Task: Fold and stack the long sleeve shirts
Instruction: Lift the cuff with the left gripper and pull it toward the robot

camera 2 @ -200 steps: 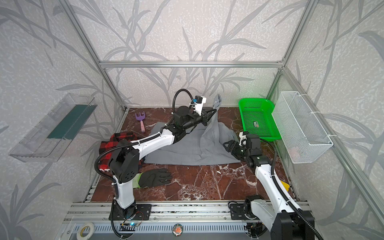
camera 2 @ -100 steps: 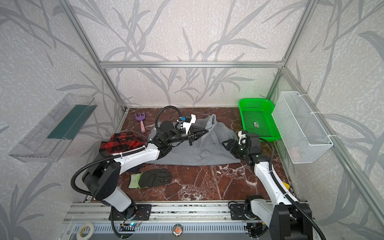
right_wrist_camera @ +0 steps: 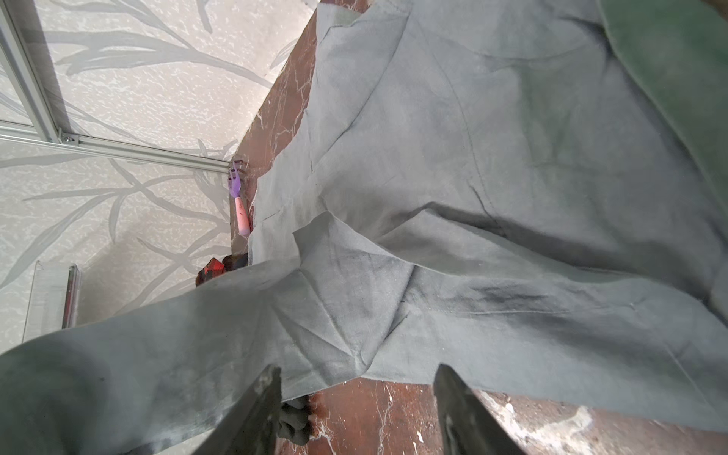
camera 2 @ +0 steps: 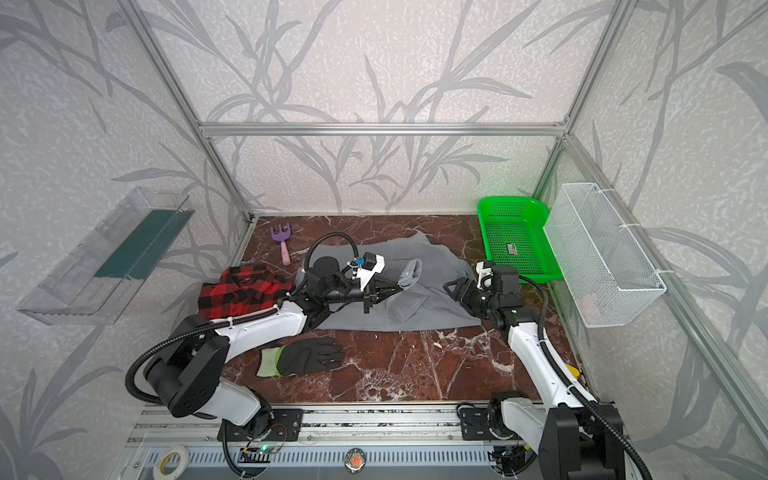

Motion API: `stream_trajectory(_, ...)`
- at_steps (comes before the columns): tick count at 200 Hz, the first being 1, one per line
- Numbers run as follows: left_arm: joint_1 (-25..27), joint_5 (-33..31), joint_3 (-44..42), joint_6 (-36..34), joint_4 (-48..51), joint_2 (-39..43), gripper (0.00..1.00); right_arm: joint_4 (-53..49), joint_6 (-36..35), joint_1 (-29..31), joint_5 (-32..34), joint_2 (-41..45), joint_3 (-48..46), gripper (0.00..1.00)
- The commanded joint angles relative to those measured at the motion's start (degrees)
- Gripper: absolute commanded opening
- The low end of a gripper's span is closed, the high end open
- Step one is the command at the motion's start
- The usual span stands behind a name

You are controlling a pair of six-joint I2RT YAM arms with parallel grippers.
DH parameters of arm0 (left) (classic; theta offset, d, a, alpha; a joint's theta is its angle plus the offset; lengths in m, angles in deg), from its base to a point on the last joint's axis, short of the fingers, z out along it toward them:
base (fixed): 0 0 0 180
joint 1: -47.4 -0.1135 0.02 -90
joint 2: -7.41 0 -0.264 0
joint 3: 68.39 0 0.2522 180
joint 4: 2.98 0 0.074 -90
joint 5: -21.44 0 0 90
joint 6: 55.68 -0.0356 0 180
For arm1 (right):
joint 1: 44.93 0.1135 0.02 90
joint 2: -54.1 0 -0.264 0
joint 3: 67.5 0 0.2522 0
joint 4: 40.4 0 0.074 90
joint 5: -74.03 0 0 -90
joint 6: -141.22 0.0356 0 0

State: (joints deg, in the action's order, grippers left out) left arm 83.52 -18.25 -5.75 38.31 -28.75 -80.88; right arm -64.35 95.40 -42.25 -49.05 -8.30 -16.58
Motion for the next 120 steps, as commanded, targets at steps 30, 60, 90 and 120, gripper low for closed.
stream_trajectory(30,0.44,1.3,15.47,-1.96,-7.09,-7.98,0.0,4.23,2.43,0.22,-1.59,-1.39,-2.71,0.54)
stream_trajectory(60,1.24,2.81,22.31,-1.67,-7.79,-12.75,0.0,6.74,2.96,1.7,-0.25,-4.4,-3.28,0.36)
stream_trajectory(90,2.24,3.81,25.39,-1.7,-8.0,-15.39,0.0,10.94,4.29,9.16,3.78,-11.43,-0.93,0.19)
stream_trajectory(120,3.17,4.08,25.68,-2.93,-7.95,-16.28,0.0,23.49,11.91,13.29,8.0,-20.88,-1.45,0.07)
